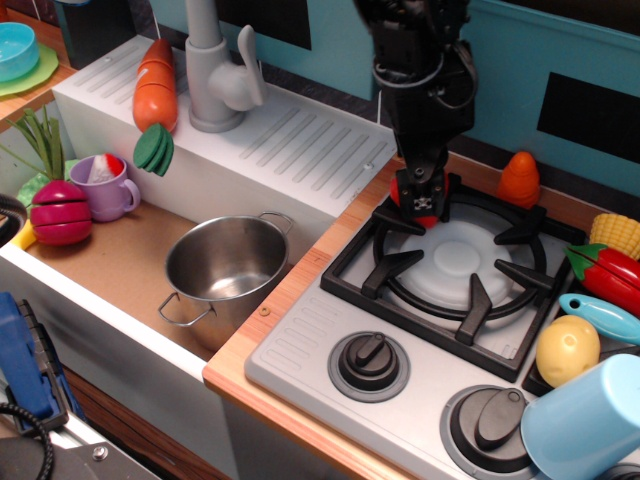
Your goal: Put strawberry in pot
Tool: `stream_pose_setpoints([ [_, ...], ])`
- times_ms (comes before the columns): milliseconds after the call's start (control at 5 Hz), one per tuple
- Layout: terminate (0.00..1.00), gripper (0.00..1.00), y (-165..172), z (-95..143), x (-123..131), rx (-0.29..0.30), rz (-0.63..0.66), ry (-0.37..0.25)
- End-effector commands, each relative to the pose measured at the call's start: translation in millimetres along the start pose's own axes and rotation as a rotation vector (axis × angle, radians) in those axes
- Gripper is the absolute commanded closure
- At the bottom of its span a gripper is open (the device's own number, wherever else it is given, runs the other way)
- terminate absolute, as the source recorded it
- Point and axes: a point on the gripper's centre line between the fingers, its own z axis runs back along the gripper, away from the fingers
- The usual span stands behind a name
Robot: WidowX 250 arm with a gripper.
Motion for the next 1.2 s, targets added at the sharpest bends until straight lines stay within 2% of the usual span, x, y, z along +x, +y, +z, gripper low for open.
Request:
stream_pose_setpoints([
  [0, 0.0, 0.0, 14.0, 0.0, 9.3, 0.021, 0.032, -0.058],
  [200, 0.0, 0.0, 12.4, -1.7, 7.6, 0.005, 0.085, -0.057],
  [400, 0.0, 1.0, 5.7, 10.0, 1.1, 0.013, 0.114, -0.011],
  [600, 0.0, 1.0, 3.3, 28.9, -12.1, 0.045, 0.127, 0.051],
  [800, 0.0, 1.0, 3.4, 41.2, -35.2, 0.067, 0.13, 0.079],
  [1000, 0.0, 1.0, -0.3, 44.1, -64.6, 0.085, 0.139, 0.111],
])
